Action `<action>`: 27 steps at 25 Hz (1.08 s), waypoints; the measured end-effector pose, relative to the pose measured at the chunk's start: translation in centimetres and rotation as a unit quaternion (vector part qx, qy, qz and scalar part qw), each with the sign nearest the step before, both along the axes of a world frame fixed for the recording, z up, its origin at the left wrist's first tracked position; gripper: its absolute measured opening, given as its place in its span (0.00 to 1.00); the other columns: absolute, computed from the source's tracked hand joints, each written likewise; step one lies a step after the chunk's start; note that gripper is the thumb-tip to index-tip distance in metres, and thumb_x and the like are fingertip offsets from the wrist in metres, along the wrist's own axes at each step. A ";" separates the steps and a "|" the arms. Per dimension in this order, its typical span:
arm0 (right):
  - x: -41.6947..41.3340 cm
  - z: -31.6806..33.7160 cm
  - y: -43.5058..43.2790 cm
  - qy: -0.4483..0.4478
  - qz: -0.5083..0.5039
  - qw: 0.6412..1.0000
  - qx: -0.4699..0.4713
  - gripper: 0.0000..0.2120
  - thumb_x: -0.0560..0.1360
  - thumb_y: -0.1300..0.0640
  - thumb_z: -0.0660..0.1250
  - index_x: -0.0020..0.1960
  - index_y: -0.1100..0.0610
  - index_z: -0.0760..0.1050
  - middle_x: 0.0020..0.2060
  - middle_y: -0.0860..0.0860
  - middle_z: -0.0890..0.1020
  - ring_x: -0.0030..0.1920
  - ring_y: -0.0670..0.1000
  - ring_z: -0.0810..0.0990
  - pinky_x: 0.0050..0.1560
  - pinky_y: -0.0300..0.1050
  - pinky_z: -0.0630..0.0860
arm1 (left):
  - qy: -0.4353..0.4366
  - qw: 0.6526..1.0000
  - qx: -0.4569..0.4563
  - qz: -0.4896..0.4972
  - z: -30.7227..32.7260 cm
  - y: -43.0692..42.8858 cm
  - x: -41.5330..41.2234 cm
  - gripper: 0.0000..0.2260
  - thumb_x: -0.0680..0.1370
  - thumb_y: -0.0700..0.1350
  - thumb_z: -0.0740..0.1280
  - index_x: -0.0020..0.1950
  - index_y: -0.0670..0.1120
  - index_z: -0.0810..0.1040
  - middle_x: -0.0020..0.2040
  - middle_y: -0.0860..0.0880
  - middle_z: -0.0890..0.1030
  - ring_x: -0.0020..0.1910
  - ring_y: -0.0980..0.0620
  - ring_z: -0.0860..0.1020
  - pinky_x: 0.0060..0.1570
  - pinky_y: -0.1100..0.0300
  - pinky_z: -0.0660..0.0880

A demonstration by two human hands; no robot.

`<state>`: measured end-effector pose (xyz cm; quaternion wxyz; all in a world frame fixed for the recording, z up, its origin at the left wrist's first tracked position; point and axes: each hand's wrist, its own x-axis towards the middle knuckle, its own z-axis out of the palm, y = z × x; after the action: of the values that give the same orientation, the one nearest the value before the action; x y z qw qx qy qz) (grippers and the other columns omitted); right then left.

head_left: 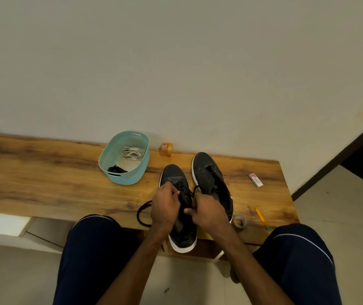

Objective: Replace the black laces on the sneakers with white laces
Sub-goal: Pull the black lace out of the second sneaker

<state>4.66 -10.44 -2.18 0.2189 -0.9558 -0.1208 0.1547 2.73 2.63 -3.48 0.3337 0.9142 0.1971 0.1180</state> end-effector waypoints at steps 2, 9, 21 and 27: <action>-0.4 -0.7 0.1 0.017 0.013 1.000 -0.007 0.16 0.77 0.45 0.68 0.57 0.54 0.70 0.46 0.50 0.79 0.47 0.53 0.80 0.45 0.48 0.76 | -0.001 1.000 -0.013 0.003 -0.1 0.2 0.1 0.03 0.80 0.41 0.66 0.52 0.45 0.77 0.50 0.49 0.79 0.47 0.52 0.78 0.40 0.65 0.72; -1.7 -2.3 1.1 -0.035 0.054 0.998 -0.009 0.25 0.81 0.50 0.59 0.75 0.55 0.59 0.58 0.53 0.80 0.51 0.54 0.81 0.49 0.49 0.76 | 0.022 0.997 0.057 -0.036 -0.7 0.0 0.1 0.06 0.79 0.40 0.65 0.55 0.44 0.76 0.54 0.48 0.76 0.48 0.50 0.77 0.47 0.57 0.77; -2.7 -3.2 1.7 -0.024 0.010 1.000 -0.012 0.32 0.81 0.52 0.56 0.81 0.58 0.49 0.68 0.56 0.75 0.61 0.56 0.79 0.59 0.50 0.74 | 0.015 0.959 -0.259 0.111 -1.5 1.7 -0.3 0.14 0.78 0.33 0.64 0.61 0.44 0.74 0.61 0.44 0.77 0.56 0.45 0.79 0.55 0.45 0.78; -2.5 -3.2 1.5 -0.022 0.010 1.000 -0.010 0.31 0.81 0.52 0.56 0.80 0.57 0.49 0.67 0.56 0.76 0.60 0.56 0.79 0.58 0.51 0.75 | 0.046 0.999 0.025 -0.012 -1.0 2.4 -0.4 0.03 0.79 0.47 0.68 0.51 0.54 0.81 0.53 0.55 0.79 0.54 0.53 0.78 0.69 0.41 0.62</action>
<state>2.12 -8.91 -5.41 0.2048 -0.9599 -0.1330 0.1374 2.30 5.01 -4.51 0.3026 0.9290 0.1987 0.0769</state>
